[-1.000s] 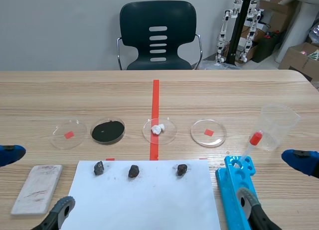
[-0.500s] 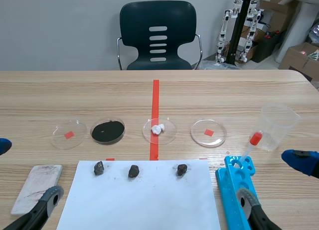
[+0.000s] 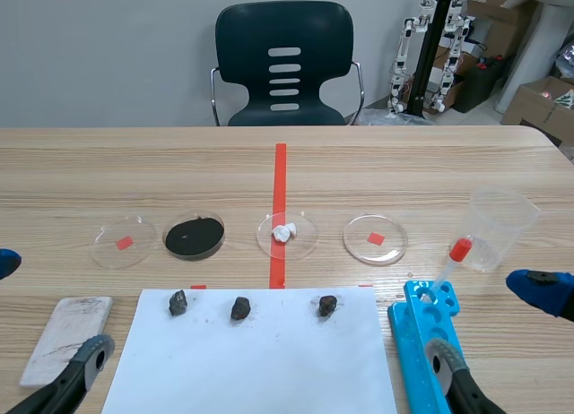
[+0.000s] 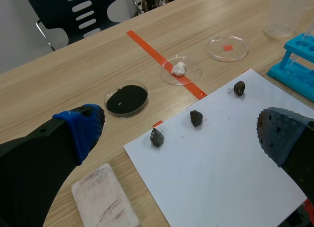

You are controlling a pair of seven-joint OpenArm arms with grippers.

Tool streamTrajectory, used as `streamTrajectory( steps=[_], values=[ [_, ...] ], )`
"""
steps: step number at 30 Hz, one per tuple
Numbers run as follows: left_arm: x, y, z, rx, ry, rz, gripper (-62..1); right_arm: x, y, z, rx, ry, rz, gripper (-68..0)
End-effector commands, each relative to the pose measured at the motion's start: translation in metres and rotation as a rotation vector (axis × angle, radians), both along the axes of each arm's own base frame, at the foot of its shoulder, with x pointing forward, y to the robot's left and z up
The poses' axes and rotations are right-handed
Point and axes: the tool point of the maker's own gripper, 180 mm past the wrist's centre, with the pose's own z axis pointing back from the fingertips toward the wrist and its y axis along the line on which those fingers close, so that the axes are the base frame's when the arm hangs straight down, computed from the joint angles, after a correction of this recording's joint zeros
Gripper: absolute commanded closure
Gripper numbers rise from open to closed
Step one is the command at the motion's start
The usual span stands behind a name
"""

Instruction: Return to the home posture

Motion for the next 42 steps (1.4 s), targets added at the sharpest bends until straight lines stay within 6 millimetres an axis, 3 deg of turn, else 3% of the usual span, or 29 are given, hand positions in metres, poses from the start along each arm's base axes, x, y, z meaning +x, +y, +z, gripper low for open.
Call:
streamTrajectory(
  steps=[1,42],
  values=[
    [0.0025,-0.0041,0.0094,-0.025,-0.031,-0.003,-62.3,0.0048,-0.002,0.0074,0.005,-0.037,-0.006,-47.5],
    [0.0022,-0.0035,0.0061,-0.015,-0.015,-0.001,-62.3,0.0048,-0.002,0.0074,0.005,-0.037,-0.006,-47.5]
  ],
)
